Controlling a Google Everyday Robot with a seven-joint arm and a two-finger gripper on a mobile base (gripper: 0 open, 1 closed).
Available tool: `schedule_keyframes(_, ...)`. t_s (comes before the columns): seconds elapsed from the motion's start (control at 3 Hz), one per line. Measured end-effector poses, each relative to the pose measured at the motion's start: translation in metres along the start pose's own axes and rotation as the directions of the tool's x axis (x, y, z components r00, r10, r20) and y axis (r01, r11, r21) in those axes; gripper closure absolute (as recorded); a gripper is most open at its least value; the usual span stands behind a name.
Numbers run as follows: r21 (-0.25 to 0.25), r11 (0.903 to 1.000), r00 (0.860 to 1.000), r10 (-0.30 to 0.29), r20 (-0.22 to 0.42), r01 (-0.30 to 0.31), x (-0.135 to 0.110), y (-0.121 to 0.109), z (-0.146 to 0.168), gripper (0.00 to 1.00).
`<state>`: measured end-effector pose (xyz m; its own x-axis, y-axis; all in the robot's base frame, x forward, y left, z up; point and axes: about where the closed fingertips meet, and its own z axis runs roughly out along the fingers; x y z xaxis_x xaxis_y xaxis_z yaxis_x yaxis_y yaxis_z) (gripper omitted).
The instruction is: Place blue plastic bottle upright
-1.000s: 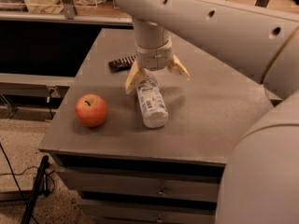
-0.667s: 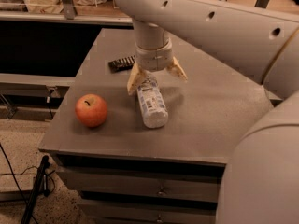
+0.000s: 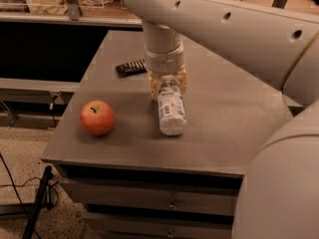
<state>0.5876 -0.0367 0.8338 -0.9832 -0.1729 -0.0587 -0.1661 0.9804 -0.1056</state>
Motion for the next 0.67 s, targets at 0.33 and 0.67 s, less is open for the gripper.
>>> schedule_keyframes(0.33,-0.003,1.0,1.0,0.001,0.008,-0.001,-0.0013,0.0001,0.0,0.9)
schedule_keyframes(0.67,0.028,0.9996,1.0,-0.009,0.025,0.008,-0.0028,-0.0021,-0.0079,1.0)
